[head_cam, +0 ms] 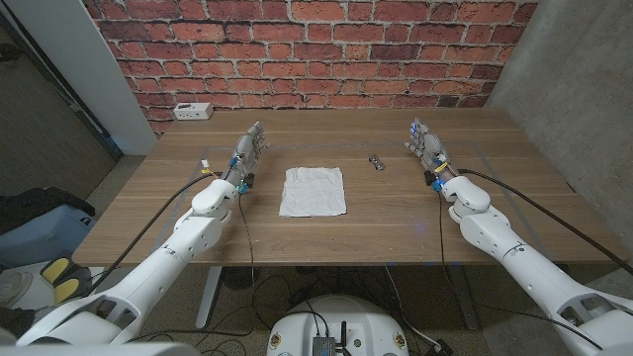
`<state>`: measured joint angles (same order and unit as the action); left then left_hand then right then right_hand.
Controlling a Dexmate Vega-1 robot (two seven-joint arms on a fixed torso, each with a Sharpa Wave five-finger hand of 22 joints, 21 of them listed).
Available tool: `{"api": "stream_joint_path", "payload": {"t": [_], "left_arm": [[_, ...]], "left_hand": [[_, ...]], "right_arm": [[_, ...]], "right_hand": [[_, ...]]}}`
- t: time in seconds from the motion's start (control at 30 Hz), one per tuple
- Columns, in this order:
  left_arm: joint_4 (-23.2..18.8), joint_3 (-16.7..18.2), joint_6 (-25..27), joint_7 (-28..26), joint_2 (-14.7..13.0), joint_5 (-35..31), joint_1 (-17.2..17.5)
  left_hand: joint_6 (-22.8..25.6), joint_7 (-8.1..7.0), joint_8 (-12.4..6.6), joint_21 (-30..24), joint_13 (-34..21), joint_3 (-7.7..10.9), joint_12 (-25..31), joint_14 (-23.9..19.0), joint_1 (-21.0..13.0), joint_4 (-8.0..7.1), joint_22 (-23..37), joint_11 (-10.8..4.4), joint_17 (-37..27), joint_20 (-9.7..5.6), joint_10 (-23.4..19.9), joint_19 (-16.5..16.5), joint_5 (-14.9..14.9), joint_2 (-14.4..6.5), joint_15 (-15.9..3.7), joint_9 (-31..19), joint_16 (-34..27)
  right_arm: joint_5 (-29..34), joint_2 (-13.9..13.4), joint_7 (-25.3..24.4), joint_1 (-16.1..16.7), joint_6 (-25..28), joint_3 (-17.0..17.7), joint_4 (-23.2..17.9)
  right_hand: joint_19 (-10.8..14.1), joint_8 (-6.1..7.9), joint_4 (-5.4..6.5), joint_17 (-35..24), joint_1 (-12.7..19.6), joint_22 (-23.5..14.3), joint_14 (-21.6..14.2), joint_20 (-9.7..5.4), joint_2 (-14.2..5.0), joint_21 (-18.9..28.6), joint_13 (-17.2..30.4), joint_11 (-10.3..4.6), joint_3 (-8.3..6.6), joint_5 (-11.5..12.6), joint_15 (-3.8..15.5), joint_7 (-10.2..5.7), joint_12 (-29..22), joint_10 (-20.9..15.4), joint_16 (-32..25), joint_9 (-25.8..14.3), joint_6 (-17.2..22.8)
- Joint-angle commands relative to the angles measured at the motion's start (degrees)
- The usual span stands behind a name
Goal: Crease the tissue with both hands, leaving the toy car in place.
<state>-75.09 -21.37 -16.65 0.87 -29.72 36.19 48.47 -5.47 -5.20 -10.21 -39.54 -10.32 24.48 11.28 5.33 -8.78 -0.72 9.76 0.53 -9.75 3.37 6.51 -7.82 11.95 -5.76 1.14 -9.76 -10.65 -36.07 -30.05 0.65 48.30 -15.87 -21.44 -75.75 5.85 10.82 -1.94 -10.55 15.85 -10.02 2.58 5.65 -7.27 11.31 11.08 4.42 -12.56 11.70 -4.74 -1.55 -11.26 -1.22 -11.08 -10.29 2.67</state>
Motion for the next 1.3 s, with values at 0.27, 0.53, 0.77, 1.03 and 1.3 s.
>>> {"api": "stream_joint_path", "payload": {"t": [0.27, 0.53, 0.77, 1.03, 1.3], "left_arm": [[-7.01, -1.19, 3.3, -7.31, -4.25, -7.89, 2.37], [-13.2, -1.44, 7.78, -11.52, -7.7, -12.33, 4.55], [-18.33, -1.21, 11.6, -14.28, -10.3, -15.17, 6.61], [-23.38, -0.9, 14.75, -16.35, -12.68, -17.71, 9.3], [-28.0, -0.27, 17.68, -18.29, -14.82, -19.87, 12.17]], "left_hand": [[0.1, -0.26, -0.38, 0.44, -0.18, 0.43, 1.03, -0.44, -0.76, 0.32, 0.24, 0.14, -0.27, 0.95, -1.93, -0.1, 0.08, 0.02, 1.05, -0.16, -0.36], [0.84, 0.03, -0.58, 0.81, -0.2, 0.49, 1.05, -0.51, -0.81, 0.4, 0.26, 0.25, -0.29, 1.3, -2.26, -0.23, 0.05, -0.07, 1.24, -0.16, -0.33], [1.2, 0.27, -0.61, 1.22, -0.23, 0.57, 1.13, -0.63, -0.88, 0.46, 0.28, 0.36, -0.29, 1.95, -2.72, -0.54, 0.02, -0.18, 1.37, -0.17, -0.32], [1.54, 0.32, -0.63, 1.5, -0.24, 0.62, 1.13, -0.68, -0.92, 0.51, 0.3, 0.36, -0.3, 2.04, -2.98, -0.61, -0.02, -0.26, 1.36, -0.18, -0.29], [1.82, 0.4, -0.64, 1.76, -0.26, 0.69, 1.07, -0.68, -0.98, 0.57, 0.31, 0.34, -0.31, 2.09, -3.05, -0.63, -0.06, -0.35, 1.29, -0.18, -0.26]], "right_arm": [[7.57, -4.76, -5.83, 1.05, 5.8, -2.11, -7.36], [11.02, -7.19, -8.09, 1.84, 9.03, -2.86, -11.31], [13.2, -9.28, -9.46, 3.16, 11.52, -3.07, -14.92], [16.17, -12.09, -11.32, 4.99, 15.1, -3.16, -20.33], [18.57, -14.35, -12.63, 6.62, 18.3, -3.05, -24.95]], "right_hand": [[0.12, 0.55, -0.67, -0.19, 1.27, -0.29, -0.13, 0.36, -0.56, 0.23, 0.16, 0.41, -1.22, 0.08, -0.33, -0.26, -0.56, -0.55, -0.35, -0.22, 1.35], [0.2, 0.55, -1.06, -0.17, 1.88, -0.29, -0.26, 0.24, -0.88, 0.28, 0.17, 0.22, -1.67, -0.04, -0.21, -0.22, -0.59, -0.74, -0.36, -0.23, 1.53], [0.32, 0.6, -1.47, -0.15, 2.52, -0.29, -0.46, 0.14, -1.19, 0.33, 0.17, 0.28, -2.16, -0.18, -0.07, -0.28, -0.74, -1.24, -0.4, -0.23, 1.87], [0.51, 0.61, -2.08, -0.11, 3.36, -0.28, -0.9, 0.18, -1.37, 0.4, 0.18, 0.15, -2.75, -0.42, 0.05, -0.27, -0.78, -1.57, -0.48, -0.24, 2.24], [0.71, 0.71, -2.53, -0.08, 3.96, -0.28, -1.48, 0.24, -1.43, 0.47, 0.19, 0.26, -3.15, -0.61, 0.07, -0.26, -0.9, -2.06, -0.62, -0.25, 2.76]]}}
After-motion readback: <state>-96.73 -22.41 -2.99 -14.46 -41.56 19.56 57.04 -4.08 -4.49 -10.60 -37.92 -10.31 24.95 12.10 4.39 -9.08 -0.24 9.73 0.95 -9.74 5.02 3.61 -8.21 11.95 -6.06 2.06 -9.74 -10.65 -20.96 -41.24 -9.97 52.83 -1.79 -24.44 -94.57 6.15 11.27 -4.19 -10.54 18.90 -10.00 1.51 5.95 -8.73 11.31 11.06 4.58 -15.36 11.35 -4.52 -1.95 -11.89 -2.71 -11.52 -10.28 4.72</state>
